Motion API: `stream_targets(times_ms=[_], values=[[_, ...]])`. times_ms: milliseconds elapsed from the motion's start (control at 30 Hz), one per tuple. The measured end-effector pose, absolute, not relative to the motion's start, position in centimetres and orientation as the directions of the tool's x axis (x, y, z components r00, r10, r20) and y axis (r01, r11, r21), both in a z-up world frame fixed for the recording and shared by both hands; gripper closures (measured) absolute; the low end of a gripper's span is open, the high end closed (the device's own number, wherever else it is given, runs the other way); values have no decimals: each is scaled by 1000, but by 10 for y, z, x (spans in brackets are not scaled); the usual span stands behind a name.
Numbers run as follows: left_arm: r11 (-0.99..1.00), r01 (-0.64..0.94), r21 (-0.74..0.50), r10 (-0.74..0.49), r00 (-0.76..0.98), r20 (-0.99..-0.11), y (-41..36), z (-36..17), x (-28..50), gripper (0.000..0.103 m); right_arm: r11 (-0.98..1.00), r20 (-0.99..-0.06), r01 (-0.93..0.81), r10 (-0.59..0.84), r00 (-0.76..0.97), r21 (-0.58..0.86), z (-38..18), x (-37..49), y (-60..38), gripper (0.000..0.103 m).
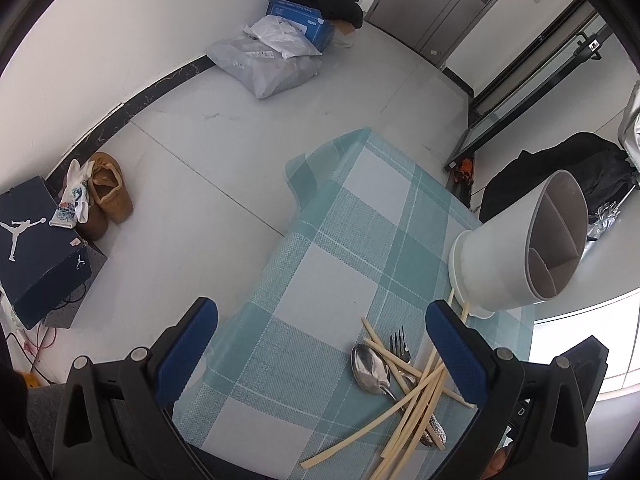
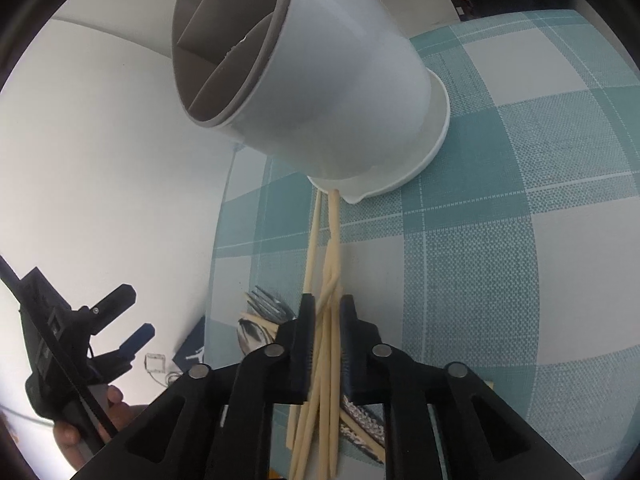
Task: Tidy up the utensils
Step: 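Lower the right gripper onto the chopstick pile and close on one chopstick, then lift the chopstick with the right gripper while the left gripper approaches the silver spoon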
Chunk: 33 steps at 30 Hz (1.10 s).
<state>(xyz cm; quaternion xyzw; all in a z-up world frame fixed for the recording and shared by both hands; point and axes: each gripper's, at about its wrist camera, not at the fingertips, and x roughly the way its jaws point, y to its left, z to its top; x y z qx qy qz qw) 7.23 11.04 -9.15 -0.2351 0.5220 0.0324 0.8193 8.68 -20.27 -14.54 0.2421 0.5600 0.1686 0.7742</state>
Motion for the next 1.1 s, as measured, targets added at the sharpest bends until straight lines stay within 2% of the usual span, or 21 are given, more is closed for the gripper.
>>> stream_targets(times_ms=[167,600,633,700,733,967,1100], values=[[888,-288,-358,-203,452,-869,111,-92,71,1,890,-835,-58,445,324,452,-144,93,-189,75],[879,-284,-382,-224,462,-858,115,-89,70,1,847,-801,5,500,327,531,-154,131,-183,75],[880,-281,-382,-223,464,-857,115,-89,70,1,846,-802,7,503,322,533,-158,134,-181,76],[881,-280,-380,-222,465,-857,115,-90,71,1,843,-798,5,508,324,538,-158,135,-181,92],[882,-280,-379,-220,465,-857,115,-90,71,1,847,-800,-2,503,326,531,-157,134,-181,96],[890,-278,-363,-206,464,-861,112,-91,71,1,859,-774,-35,477,416,511,-134,110,-195,98],[926,-248,-286,-140,479,-867,104,-91,72,1,862,-748,-44,462,476,504,-119,96,-207,98]])
